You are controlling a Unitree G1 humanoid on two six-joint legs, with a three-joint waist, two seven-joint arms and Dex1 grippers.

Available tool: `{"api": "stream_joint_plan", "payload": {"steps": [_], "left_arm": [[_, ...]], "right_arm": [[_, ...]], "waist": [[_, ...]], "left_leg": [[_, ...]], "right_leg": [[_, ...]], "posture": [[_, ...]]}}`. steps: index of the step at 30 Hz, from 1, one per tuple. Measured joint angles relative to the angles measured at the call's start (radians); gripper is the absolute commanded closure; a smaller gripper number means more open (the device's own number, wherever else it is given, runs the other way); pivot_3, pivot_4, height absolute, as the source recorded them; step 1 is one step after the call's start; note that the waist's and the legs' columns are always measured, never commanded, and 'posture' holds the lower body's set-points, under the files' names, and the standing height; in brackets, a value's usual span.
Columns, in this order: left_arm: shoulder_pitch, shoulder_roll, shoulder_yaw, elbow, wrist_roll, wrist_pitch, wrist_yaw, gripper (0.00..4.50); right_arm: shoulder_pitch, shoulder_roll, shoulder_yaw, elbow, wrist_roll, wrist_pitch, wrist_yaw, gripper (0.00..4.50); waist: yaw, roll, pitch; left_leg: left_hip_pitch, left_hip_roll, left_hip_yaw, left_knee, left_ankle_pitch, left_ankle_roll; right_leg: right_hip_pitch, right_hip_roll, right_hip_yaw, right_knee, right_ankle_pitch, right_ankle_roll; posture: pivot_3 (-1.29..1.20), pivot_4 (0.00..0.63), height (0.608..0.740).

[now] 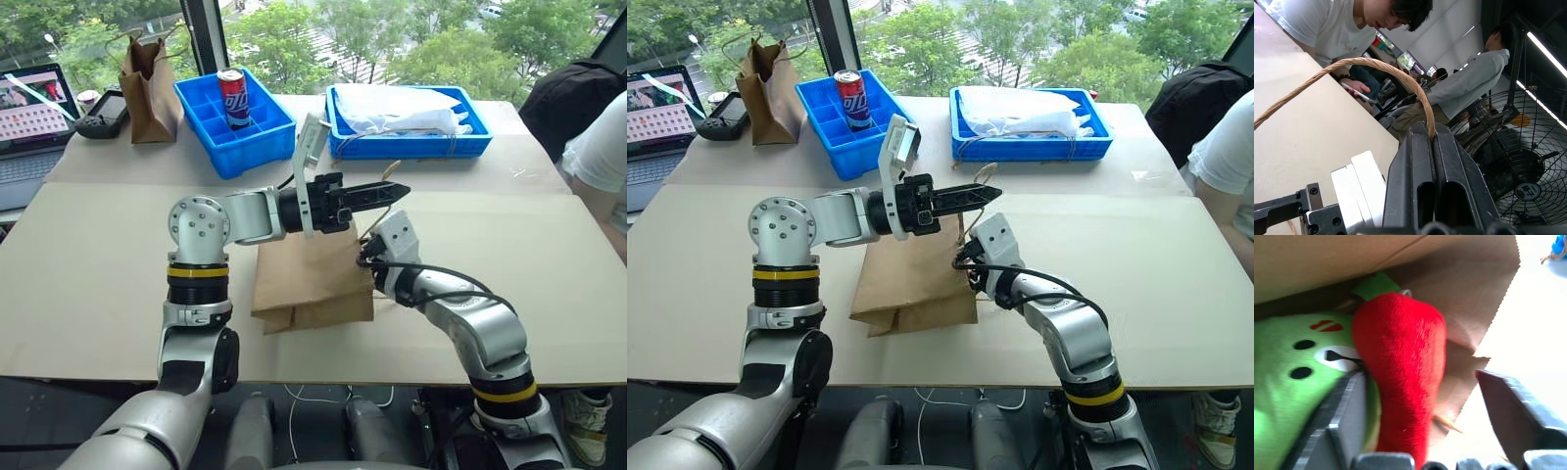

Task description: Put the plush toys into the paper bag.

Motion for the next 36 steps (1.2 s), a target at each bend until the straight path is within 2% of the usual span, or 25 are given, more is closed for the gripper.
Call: {"api": "stream_joint_plan", "payload": {"steps": [13, 15, 16, 19, 21, 24, 30, 36], "left_arm": [[0.010, -0.011, -0.007, -0.004, -0.006, 0.006, -0.008, 4.50], [0.012, -0.012, -0.006, -0.008, -0.010, 0.014, -0.008, 4.50], [0.013, -0.013, -0.006, -0.011, -0.015, 0.021, -0.008, 4.50], [0.019, -0.012, -0.005, -0.015, -0.022, 0.024, -0.007, 4.50], [0.021, -0.013, -0.005, -0.015, -0.023, 0.024, -0.006, 4.50], [0.022, -0.015, -0.006, -0.015, -0.024, 0.024, -0.005, 4.50], [0.022, -0.012, -0.006, -0.017, -0.031, 0.026, 0.003, 4.50], [0.022, 0.010, 0.006, -0.032, -0.037, 0.026, 0.032, 4.50]], "right_arm": [[0.119, -0.167, -0.316, -0.021, 0.127, 0.011, 0.070, 0.12], [0.128, -0.184, -0.375, -0.023, 0.154, 0.042, 0.068, 0.12], [0.141, -0.184, -0.444, -0.024, 0.194, 0.089, 0.063, 0.12], [0.182, -0.163, -0.582, -0.020, 0.292, 0.227, 0.047, 0.12], [0.215, -0.135, -0.614, -0.008, 0.331, 0.283, 0.035, 0.12], [0.229, -0.071, -0.613, 0.050, 0.339, 0.297, 0.004, 0.12], [0.148, 0.027, -0.581, 0.122, 0.327, 0.235, -0.081, 0.12], [0.146, 0.147, -0.784, 0.145, 0.522, 0.316, -0.146, 0.12]], "waist": [[-0.001, 0.000, 0.000], [0.000, 0.000, 0.000], [0.001, 0.000, 0.000], [0.003, 0.000, 0.000], [0.002, 0.000, 0.000], [-0.008, 0.000, 0.000], [-0.027, 0.000, 0.000], [-0.023, 0.000, 0.000]], "left_leg": [[0.000, 0.000, 0.000, 0.000, 0.000, 0.000], [0.000, 0.000, 0.000, 0.000, 0.000, 0.000], [0.000, 0.000, 0.000, 0.000, 0.000, 0.000], [0.000, 0.000, 0.000, 0.000, 0.000, 0.000], [0.000, 0.000, 0.000, 0.000, 0.000, 0.000], [0.001, 0.000, 0.000, 0.000, 0.000, 0.000], [0.001, 0.000, -0.001, 0.000, 0.002, 0.001], [0.000, 0.000, -0.002, -0.001, 0.002, 0.001]], "right_leg": [[0.000, 0.000, 0.000, 0.000, 0.000, 0.000], [0.000, 0.000, 0.000, 0.000, 0.000, 0.000], [0.001, 0.000, 0.000, 0.000, 0.000, 0.000], [0.001, 0.000, 0.000, 0.000, 0.000, 0.000], [0.001, 0.000, 0.000, 0.000, 0.000, 0.000], [0.001, 0.001, 0.001, 0.000, 0.000, 0.000], [0.001, 0.001, 0.000, 0.000, 0.000, 0.001], [0.001, 0.001, 0.000, 0.000, 0.000, 0.000]], "posture": [[0.00, 0.150, 0.665], [0.00, 0.150, 0.665], [0.00, 0.150, 0.665], [0.00, 0.150, 0.665], [0.00, 0.150, 0.665], [0.00, 0.150, 0.665], [0.00, 0.150, 0.665], [0.00, 0.150, 0.665]]}}
